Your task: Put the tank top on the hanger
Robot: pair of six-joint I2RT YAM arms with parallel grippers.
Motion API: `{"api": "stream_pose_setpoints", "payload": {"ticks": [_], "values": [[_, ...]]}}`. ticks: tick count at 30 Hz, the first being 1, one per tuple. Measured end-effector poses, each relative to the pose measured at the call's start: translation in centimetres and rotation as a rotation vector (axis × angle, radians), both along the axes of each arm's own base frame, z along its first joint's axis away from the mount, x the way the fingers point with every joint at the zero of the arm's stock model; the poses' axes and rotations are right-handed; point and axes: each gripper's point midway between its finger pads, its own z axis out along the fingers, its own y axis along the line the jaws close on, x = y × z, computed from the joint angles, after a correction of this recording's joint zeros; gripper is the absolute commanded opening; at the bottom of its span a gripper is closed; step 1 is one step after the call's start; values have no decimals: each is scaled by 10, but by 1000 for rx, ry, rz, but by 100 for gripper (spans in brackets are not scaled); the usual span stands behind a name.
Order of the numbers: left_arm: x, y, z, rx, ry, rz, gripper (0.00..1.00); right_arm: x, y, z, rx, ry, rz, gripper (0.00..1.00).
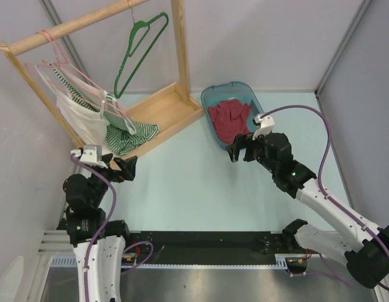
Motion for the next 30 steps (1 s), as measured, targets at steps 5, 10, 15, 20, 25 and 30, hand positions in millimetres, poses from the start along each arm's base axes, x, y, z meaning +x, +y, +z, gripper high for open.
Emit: {"api": "stream_pose_setpoints", "payload": {"ticks": [5, 10, 15, 20, 25, 30], "values": [[2, 0, -2, -1, 2, 1, 99, 3, 2, -1, 8, 1, -1, 100], [4, -1, -3, -4, 8, -4, 99, 3, 2, 0, 11, -4, -3, 100], [4, -7, -4, -5, 8, -37, 99, 3, 2, -3, 6, -4, -5, 100], [4, -10, -7, -7, 19, -55, 99, 8, -3, -4, 17, -12, -36, 100], [4, -15, -8, -9, 24, -79, 99, 20, -17, -4, 32, -8, -94, 100], [8, -16, -14, -13, 53, -89, 99, 44, -36, -6, 15, 31, -159, 100]]}}
